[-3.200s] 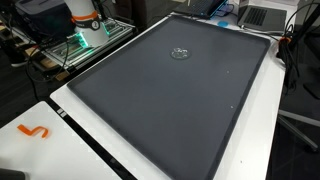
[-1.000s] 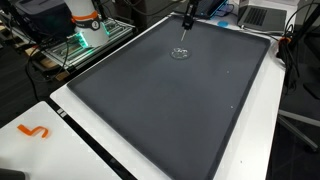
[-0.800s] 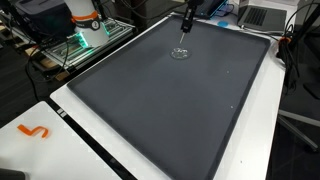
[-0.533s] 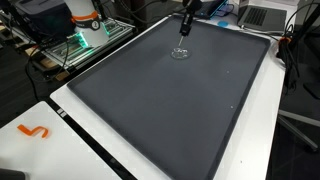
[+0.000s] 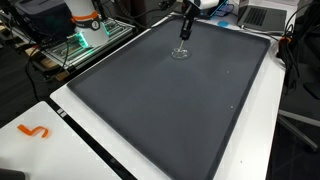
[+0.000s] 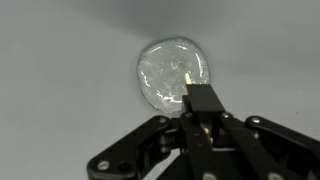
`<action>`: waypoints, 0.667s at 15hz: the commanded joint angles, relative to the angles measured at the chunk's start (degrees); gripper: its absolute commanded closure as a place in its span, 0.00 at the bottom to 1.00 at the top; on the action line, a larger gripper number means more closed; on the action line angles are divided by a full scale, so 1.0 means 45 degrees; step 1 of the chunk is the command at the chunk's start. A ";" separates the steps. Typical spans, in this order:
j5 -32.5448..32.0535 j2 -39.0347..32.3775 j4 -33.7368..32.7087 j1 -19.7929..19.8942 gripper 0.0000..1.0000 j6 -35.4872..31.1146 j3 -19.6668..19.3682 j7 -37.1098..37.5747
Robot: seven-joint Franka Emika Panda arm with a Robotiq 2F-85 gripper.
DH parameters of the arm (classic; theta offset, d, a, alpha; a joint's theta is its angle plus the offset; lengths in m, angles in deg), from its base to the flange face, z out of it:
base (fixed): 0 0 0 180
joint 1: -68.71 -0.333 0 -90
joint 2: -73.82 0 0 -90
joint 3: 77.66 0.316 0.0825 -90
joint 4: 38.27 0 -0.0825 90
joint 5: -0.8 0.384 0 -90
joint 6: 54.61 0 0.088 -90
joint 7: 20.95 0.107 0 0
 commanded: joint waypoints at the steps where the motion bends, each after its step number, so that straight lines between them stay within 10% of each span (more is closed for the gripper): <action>1: -0.0180 -0.0067 0.0273 0.0065 0.97 -0.0312 -0.0023 -0.0131; 10: -0.0199 -0.0555 0.0109 0.0101 0.97 -0.0276 -0.0065 -0.0095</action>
